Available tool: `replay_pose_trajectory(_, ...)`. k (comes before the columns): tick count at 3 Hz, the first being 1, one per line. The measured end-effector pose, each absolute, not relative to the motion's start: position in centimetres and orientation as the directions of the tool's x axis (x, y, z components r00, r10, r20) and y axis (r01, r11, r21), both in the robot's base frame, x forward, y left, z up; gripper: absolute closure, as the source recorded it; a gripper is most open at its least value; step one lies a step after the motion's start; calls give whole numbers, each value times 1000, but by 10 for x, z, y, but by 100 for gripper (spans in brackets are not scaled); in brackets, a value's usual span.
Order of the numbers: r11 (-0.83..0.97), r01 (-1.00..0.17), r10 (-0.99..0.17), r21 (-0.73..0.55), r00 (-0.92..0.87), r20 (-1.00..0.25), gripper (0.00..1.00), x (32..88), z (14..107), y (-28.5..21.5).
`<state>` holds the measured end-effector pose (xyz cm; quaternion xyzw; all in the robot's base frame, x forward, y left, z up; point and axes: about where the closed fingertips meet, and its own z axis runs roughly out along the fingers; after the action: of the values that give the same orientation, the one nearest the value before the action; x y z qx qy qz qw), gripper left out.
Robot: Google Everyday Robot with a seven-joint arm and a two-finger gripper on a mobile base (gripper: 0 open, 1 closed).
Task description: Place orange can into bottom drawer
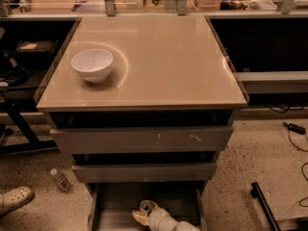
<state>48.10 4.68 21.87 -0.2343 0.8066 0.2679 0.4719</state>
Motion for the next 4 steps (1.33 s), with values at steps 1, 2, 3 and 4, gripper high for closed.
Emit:
replay_pose_trajectory(1,758,-625,-137,184,-429,-893,100,499,209,45)
replay_pose_trajectory(2,767,-623,-167,150,-420,-892,100,518,196,43)
replay_pose_trajectory(3,776,-622,-215,103,-414,-884,100,526,181,44)
replay_pose_trajectory(4,784,-616,-249,71,-417,-874,100,523,165,45)
